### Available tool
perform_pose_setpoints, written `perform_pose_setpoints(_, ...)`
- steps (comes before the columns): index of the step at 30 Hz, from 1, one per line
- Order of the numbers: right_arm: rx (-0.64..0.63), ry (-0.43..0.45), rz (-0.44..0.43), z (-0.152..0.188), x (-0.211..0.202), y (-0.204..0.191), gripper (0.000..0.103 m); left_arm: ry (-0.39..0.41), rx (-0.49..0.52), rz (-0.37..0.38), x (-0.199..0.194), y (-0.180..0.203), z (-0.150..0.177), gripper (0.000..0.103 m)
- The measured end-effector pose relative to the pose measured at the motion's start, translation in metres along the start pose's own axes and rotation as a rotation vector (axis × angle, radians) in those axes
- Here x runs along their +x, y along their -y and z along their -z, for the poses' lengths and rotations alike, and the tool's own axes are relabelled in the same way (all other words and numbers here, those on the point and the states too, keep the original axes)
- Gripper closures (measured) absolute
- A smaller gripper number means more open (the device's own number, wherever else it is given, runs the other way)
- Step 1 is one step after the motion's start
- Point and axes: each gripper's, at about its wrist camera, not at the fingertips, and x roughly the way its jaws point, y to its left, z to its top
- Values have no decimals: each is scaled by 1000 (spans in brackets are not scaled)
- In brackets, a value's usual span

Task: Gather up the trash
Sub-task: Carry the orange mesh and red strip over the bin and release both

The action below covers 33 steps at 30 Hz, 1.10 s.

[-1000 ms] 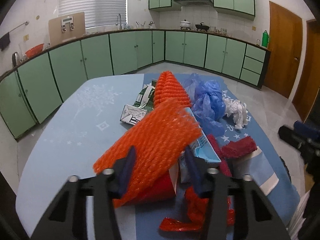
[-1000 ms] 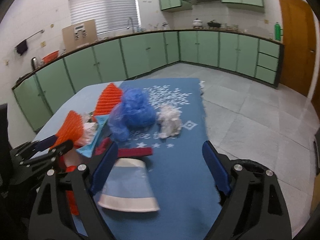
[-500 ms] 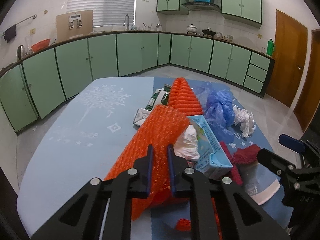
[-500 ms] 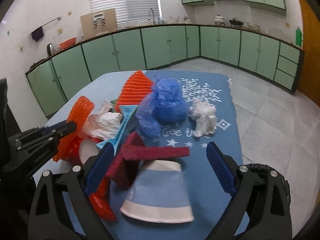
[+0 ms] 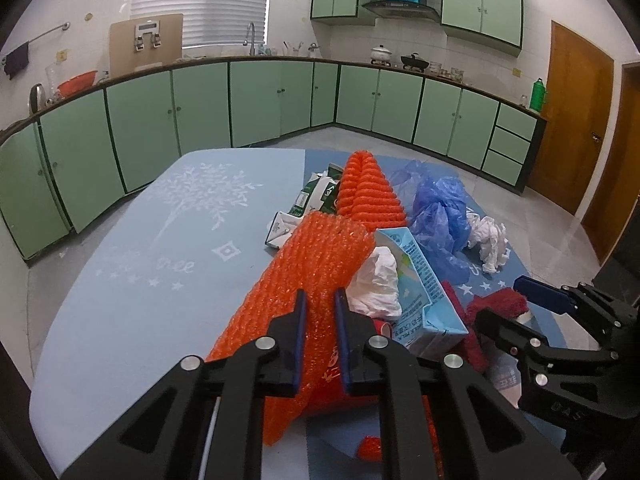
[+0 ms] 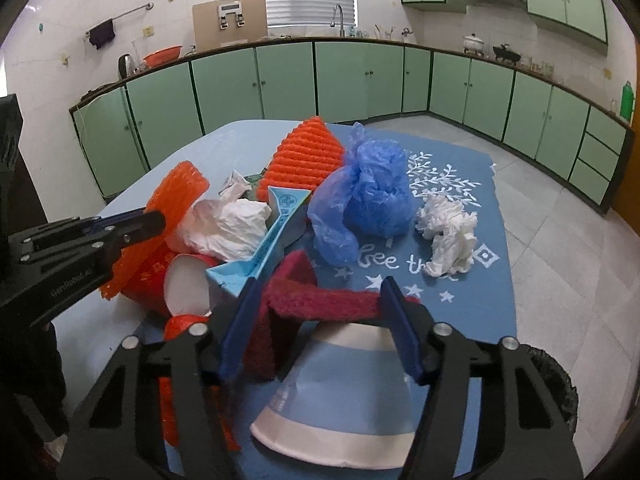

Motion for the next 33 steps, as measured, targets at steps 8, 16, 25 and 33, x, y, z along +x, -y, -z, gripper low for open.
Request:
perform_pose_setpoints(8,31,44,-38,-6,-10,11,61,17,16,-4,-5,6,-3,89)
perform_pose_setpoints(16,48,104,-45,-13,-26,18,61,64,25,3,-22,12,-14,89)
perform_pose_setpoints(25,66,171,-38,-23,-53,28,61,106,51,40,-38,29,-25,90)
perform_pose_setpoints(33,69,228,-14,-25,-85,39,61,150,83,107,-54,54,-37,90)
